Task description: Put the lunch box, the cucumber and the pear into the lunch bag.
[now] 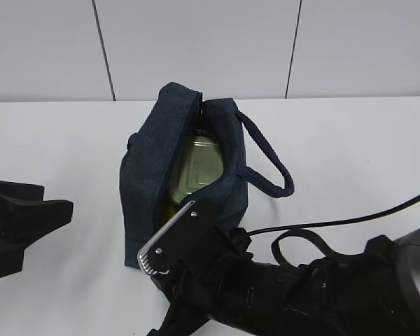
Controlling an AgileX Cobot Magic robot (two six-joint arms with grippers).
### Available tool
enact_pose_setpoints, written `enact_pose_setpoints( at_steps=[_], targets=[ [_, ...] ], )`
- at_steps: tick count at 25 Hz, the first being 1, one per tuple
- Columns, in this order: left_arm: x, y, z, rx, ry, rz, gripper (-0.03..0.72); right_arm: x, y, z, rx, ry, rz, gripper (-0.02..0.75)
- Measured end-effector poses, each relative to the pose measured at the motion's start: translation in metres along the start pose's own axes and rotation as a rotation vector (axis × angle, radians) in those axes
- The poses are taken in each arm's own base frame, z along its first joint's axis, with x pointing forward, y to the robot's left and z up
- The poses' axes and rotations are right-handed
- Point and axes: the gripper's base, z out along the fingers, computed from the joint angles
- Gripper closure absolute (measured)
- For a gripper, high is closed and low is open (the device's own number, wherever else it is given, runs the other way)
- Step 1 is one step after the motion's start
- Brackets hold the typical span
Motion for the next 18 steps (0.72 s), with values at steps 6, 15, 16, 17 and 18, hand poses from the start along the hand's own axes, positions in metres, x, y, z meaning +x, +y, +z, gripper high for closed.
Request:
enact_pose_setpoints(
  at_steps=[6,15,16,17,18],
  targets=[
    [0.0000,0.0000,0.0000,0.000,0.000,0.000,0.346,0.0001,-0.0004,0.0000,0.004,0.001,-0.001,0.563],
    [0.0000,0.0000,0.0000,0.000,0.000,0.000,0.346,0.0014,-0.0050,-0.0001,0.055,0.014,0.024,0.738],
    [0.0000,0.0000,0.0000,0.000,0.000,0.000,0.346,0.0014,-0.0051,-0.0002,0.056,0.015,0.023,0.738],
    [0.0000,0.0000,0.0000,0.000,0.000,0.000,0.346,0.0014,-0.0051,-0.0002,0.056,0.015,0.024,0.738],
    [0.0000,0.0000,0.0000,0.000,0.000,0.000,0.346,0.0014,-0.0051,-0.0002,0.056,0.015,0.022,0.738]
  ],
)
